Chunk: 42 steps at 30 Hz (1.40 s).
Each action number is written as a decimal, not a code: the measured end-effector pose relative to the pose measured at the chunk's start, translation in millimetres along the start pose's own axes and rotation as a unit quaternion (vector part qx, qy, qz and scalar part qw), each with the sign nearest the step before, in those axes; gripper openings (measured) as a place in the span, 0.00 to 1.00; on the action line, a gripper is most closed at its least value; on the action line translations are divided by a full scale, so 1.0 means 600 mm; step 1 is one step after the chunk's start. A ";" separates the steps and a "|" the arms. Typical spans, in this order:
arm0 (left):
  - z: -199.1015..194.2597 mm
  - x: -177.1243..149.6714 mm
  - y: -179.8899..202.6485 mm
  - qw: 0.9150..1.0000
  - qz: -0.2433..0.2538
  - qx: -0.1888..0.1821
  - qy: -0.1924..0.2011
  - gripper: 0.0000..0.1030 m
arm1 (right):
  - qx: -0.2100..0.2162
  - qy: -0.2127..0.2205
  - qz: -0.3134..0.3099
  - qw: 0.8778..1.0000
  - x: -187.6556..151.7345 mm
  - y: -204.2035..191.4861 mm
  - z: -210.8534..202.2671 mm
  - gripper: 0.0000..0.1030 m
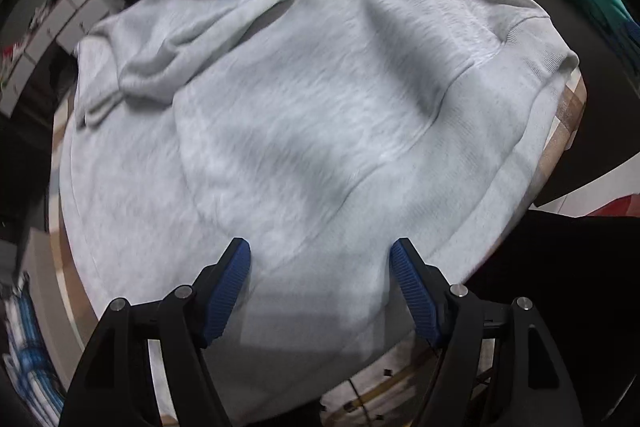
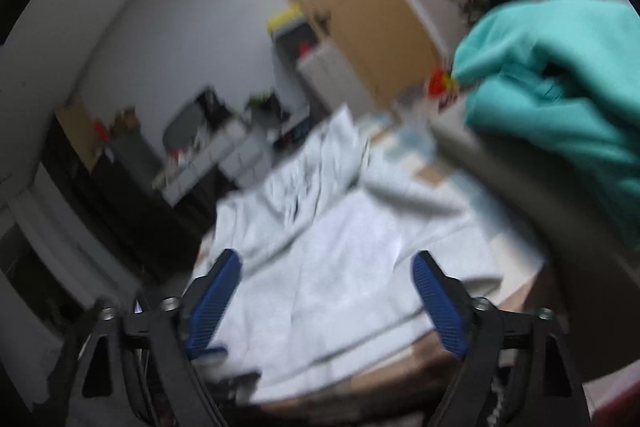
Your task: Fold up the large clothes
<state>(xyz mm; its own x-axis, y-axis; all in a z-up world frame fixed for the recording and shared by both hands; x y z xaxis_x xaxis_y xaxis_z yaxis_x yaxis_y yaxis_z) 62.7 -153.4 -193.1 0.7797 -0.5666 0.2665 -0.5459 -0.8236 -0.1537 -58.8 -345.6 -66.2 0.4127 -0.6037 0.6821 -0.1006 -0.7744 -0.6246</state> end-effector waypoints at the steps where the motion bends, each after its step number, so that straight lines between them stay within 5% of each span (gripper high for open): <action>1: 0.002 -0.004 -0.005 1.000 -0.008 -0.008 -0.004 0.67 | 0.017 -0.007 0.013 1.000 0.002 0.006 0.004 0.97; 5: 0.006 -0.013 -0.025 0.998 -0.034 -0.047 -0.009 0.67 | 0.020 -0.024 0.057 0.998 -0.005 0.032 0.008 0.97; 16: 0.018 -0.041 -0.023 0.998 -0.014 -0.055 0.016 0.67 | 0.007 -0.025 0.098 0.995 -0.008 0.071 -0.005 0.97; 18: 0.018 -0.044 -0.035 0.998 -0.010 -0.055 0.023 0.56 | 0.004 -0.032 0.100 0.994 -0.009 0.073 -0.001 0.97; 20: 0.009 -0.061 -0.054 0.998 -0.019 -0.050 0.025 0.25 | 0.004 -0.037 0.102 0.994 -0.011 0.074 0.003 0.97; 23: 0.011 -0.068 -0.088 0.998 -0.038 -0.053 0.025 0.06 | 0.000 -0.045 0.103 0.994 -0.014 0.074 0.009 0.97; 33: -0.034 -0.090 -0.137 0.999 -0.028 -0.019 0.027 0.03 | -0.016 -0.058 0.102 0.993 -0.018 0.076 0.015 0.97; 40: -0.046 -0.125 -0.115 0.997 0.055 0.060 -0.001 0.02 | -0.044 -0.155 0.042 0.986 -0.029 0.059 0.080 0.95; 42: -0.053 -0.125 -0.127 0.998 0.041 0.046 -0.001 0.02 | -0.078 -0.176 -0.014 0.981 -0.025 0.054 0.101 0.95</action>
<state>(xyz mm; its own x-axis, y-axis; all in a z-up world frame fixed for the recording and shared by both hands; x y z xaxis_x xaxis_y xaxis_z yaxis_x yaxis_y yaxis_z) 35.9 -47.4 -171.2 0.7338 -0.6325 0.2479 -0.5780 -0.7730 -0.2615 -13.3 -350.4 -119.6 0.7012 -0.5000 0.5082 -0.2101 -0.8261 -0.5229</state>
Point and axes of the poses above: each gripper's, at about its wrist camera, not at the fingertips, and z roughly the way its jaws point, y to its right, x to its top, the point moved 4 cm from there along z, roughly the way its jaws point, and after that the axes turned 3 degrees about z, right-handed, at the moved point
